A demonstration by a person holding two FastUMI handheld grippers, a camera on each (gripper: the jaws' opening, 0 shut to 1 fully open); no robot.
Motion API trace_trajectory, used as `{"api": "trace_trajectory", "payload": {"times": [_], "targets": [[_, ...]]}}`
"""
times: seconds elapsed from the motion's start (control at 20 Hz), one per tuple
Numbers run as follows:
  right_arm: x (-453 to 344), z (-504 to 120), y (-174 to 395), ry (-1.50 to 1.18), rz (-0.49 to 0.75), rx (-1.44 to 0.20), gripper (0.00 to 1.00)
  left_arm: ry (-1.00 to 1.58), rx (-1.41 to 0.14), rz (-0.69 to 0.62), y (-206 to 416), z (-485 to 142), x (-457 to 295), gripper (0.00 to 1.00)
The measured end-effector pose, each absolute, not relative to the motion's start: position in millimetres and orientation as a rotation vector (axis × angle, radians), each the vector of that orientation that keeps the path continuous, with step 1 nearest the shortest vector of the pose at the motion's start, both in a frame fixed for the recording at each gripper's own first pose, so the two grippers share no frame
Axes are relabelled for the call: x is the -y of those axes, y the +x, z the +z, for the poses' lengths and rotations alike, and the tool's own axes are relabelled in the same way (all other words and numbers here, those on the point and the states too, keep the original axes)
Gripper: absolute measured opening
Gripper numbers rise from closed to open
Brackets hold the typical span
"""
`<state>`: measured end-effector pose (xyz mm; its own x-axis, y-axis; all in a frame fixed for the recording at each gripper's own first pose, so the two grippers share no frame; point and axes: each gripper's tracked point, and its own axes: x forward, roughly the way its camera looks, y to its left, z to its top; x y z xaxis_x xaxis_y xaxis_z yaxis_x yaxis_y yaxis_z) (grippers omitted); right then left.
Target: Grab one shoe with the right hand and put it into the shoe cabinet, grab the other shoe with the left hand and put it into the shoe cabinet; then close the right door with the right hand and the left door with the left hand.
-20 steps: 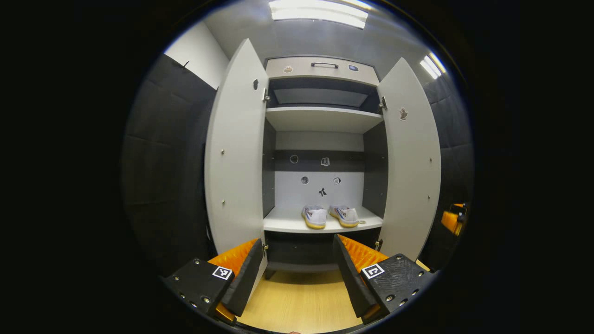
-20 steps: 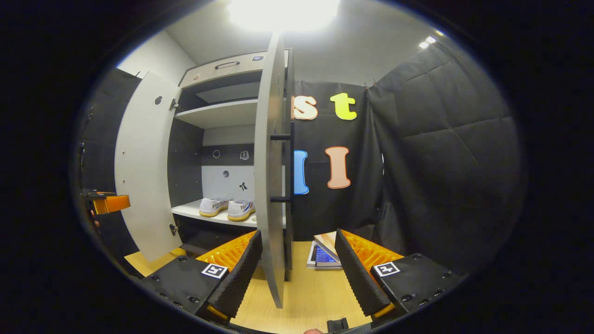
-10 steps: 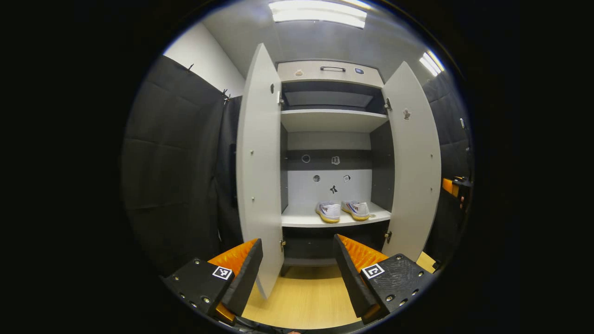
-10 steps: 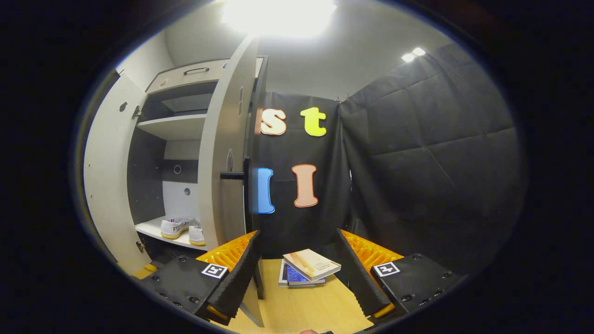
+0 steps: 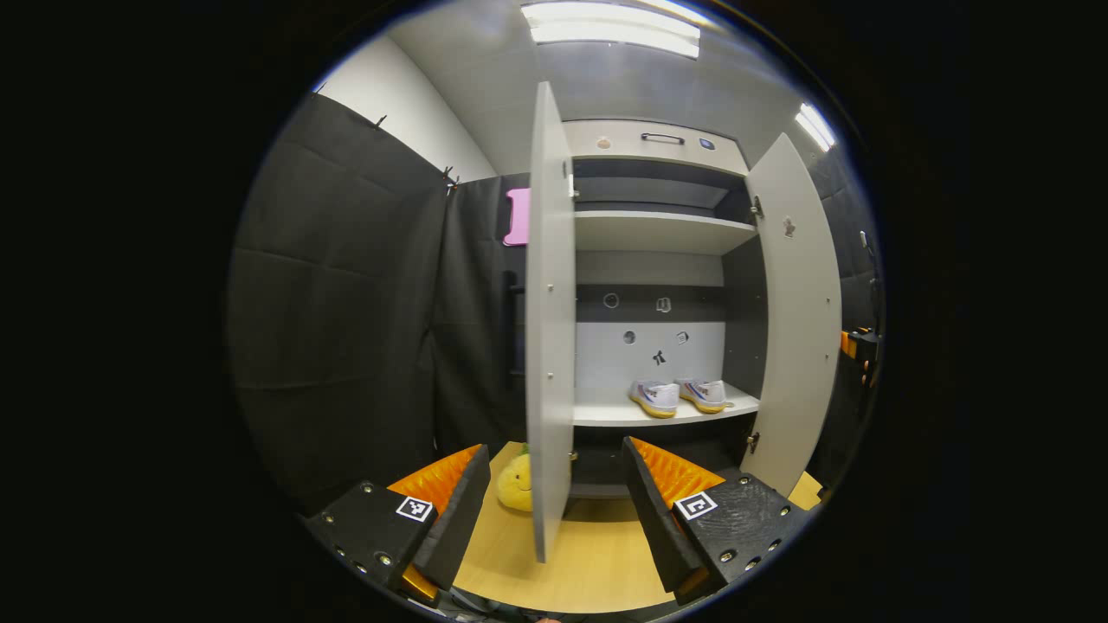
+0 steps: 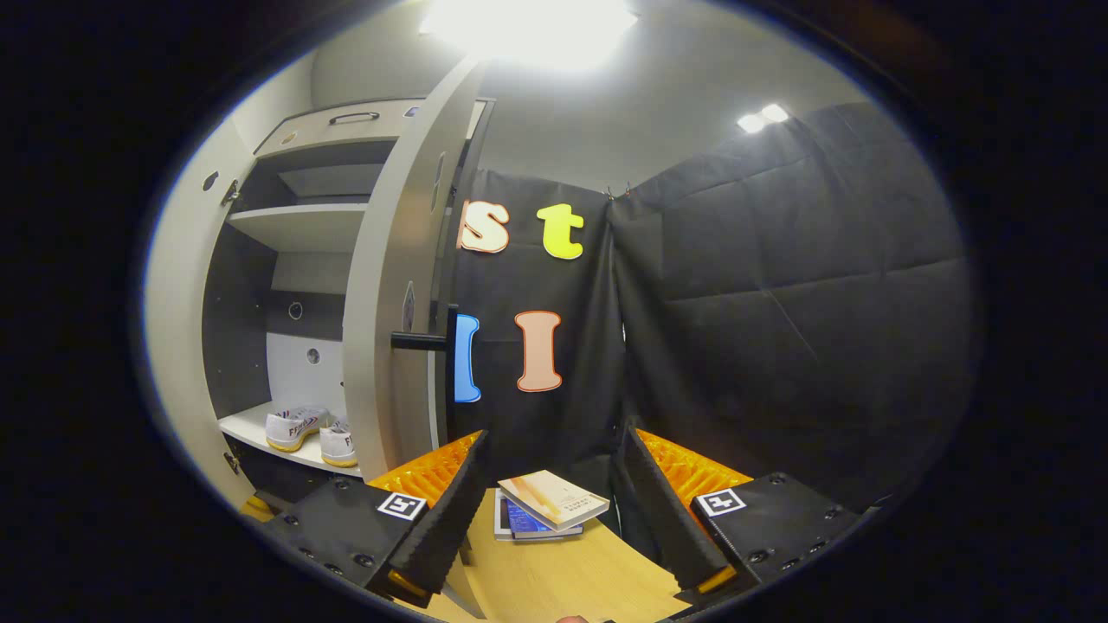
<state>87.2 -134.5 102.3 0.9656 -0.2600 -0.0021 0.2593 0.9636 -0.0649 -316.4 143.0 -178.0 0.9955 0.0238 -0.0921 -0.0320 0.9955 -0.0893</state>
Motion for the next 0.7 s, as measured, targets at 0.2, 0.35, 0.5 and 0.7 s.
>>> {"api": "trace_trajectory", "payload": {"times": [0.2, 0.35, 0.5, 0.7], "targets": [[117, 104, 83, -0.054, -0.258, -0.014, 0.97, -0.102, -0.08, 0.053, -310, -180, -174, 0.82], [102, 104, 80, -0.058, -0.252, -0.013, 0.97, -0.118, -0.09, 0.059, -305, -188, -190, 0.82], [80, 104, 80, -0.057, -0.228, -0.011, 0.97, -0.124, -0.098, 0.066, -298, -195, -201, 0.82], [48, 105, 80, -0.055, -0.19, -0.007, 0.97, -0.135, -0.102, 0.065, -294, -202, -213, 0.82]]}}
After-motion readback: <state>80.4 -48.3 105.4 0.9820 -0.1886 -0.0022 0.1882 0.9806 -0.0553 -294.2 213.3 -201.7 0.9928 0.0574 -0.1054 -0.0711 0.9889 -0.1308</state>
